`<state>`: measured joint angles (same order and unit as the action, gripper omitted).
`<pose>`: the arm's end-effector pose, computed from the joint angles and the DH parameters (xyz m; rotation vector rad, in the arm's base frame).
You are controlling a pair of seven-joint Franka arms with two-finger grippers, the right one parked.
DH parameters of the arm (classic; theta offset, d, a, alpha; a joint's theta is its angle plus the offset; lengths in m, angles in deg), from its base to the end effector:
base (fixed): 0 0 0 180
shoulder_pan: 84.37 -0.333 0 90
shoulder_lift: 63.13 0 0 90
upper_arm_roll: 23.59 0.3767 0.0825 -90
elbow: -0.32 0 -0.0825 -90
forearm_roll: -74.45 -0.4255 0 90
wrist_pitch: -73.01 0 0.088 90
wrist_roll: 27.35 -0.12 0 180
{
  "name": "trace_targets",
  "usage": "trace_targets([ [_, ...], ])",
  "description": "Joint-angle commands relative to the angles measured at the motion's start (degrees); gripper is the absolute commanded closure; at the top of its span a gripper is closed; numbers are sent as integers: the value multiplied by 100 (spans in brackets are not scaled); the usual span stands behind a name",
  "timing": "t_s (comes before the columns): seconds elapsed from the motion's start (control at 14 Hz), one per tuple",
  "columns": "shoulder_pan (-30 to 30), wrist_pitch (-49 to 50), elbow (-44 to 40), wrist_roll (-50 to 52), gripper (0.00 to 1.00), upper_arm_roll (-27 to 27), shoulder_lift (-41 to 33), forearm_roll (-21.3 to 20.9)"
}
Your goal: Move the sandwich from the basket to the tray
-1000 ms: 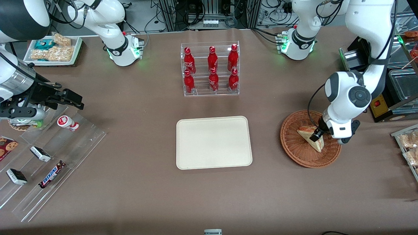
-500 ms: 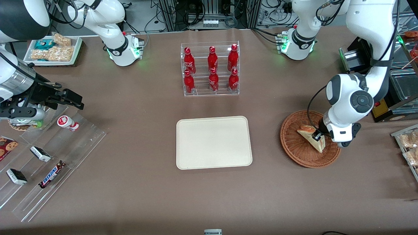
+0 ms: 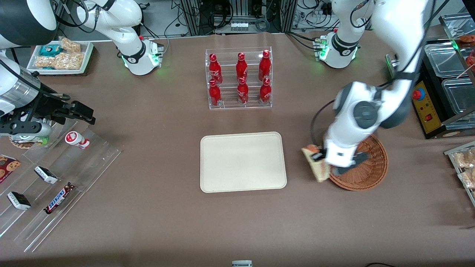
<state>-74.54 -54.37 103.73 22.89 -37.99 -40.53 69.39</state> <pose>0.6499 -0.2717 0.3553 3.0307 0.6490 0.0239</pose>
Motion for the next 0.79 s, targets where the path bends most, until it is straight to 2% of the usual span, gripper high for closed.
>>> trace_targets([
  [0.0,859,82,-1118,55,99,6,946,-302],
  [0.21,1485,82,-1945,633,99,-2,1667,-846],
  [0.36,1890,82,-2253,697,100,7,1993,-1058],
  [0.57,2163,-57,-2299,846,99,7,2205,-1164],
  [0.71,2243,-294,-2246,1222,98,7,2389,-1470],
])
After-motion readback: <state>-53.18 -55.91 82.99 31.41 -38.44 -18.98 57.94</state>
